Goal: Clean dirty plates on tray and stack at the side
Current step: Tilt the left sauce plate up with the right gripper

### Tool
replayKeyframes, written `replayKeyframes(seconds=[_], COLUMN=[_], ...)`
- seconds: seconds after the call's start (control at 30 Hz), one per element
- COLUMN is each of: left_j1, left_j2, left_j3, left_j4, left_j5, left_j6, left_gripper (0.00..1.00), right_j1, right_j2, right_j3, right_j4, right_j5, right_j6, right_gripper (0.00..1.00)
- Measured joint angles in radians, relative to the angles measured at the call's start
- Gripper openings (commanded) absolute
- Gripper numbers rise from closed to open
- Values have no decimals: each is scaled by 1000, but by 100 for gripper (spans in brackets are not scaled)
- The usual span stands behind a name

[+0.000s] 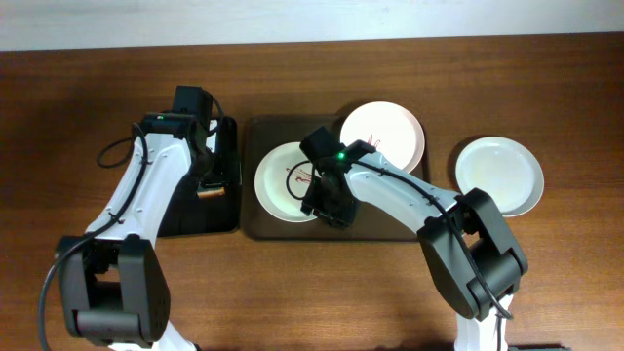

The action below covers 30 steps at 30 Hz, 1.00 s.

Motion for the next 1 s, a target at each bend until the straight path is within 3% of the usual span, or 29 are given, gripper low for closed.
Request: replayKeyframes(seconds=[0.23, 0.3, 0.37, 0.6, 0.8, 1.0], left_j1=[0, 0, 0, 0, 0, 0], left_j2=[0, 0, 0, 0, 0, 0], left_j3=[0, 0, 0, 0, 0, 0], left_j4=[0, 0, 0, 0, 0, 22], left_j5=[0, 0, 0, 0, 0, 0], left_j6=[0, 0, 0, 0, 0, 0], left_gripper=[90, 90, 90, 90, 91, 100], right_j1=[0, 1, 0, -13, -117, -233], right_j2=[0, 0, 0, 0, 0, 0], right_j3=[-15, -16, -16, -16, -15, -15], right_j4=[16, 18, 22, 42, 42, 42], right_j5=[26, 52, 89, 142, 146, 126], right_j6=[10, -2, -24, -143, -273, -453], right_gripper=[21, 8, 4, 4, 4, 4])
